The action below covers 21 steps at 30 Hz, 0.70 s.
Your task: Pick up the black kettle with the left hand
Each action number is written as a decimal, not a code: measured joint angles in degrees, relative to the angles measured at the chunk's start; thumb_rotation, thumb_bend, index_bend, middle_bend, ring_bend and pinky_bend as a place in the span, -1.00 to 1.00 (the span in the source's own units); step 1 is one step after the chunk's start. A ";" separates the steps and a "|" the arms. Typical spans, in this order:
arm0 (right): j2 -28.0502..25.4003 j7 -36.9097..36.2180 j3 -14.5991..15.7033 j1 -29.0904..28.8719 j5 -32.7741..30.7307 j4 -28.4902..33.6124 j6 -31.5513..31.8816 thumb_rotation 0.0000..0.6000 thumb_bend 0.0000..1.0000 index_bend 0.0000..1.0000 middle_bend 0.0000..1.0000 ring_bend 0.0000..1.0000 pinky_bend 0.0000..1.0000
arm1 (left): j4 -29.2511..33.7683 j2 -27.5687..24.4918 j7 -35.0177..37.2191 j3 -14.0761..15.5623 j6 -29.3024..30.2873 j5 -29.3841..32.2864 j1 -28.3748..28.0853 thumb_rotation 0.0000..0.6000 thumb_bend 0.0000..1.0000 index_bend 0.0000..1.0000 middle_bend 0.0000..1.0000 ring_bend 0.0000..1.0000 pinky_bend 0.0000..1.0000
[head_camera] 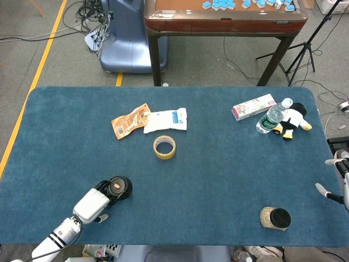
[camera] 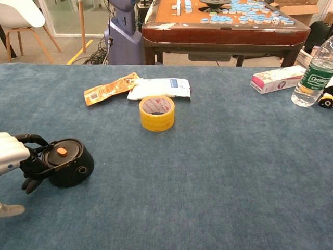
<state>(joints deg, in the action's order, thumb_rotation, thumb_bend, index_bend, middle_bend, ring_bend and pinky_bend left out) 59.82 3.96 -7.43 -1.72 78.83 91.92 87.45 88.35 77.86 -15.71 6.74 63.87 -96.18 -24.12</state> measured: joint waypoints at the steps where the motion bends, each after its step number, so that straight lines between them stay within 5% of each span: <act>1: 0.04 -0.07 0.00 0.04 -0.02 -0.06 0.01 1.00 -0.72 -0.28 -0.26 -0.53 -0.61 | 0.04 0.04 -0.01 -0.04 0.03 0.01 -0.03 0.97 -0.65 0.26 0.27 0.02 -0.82; 15: 0.45 -1.40 -0.05 0.30 -0.31 -1.26 -0.20 1.00 -0.72 -0.28 -0.26 -0.53 -0.61 | 0.92 1.79 0.96 -1.92 2.12 0.01 -0.39 0.78 -0.65 0.66 0.77 0.45 -0.94; 21: 0.67 -2.02 -0.14 0.33 -0.46 -1.91 -0.36 1.00 -0.72 -0.28 -0.26 -0.53 -0.61 | 2.18 2.35 1.45 -2.97 1.66 0.86 -1.17 0.47 -0.65 0.79 0.92 0.58 -0.94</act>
<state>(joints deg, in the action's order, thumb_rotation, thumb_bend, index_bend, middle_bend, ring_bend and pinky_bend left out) 60.49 1.94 -7.57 -1.39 78.36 90.01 87.09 90.53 80.22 -14.25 3.77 65.53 -95.32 -25.29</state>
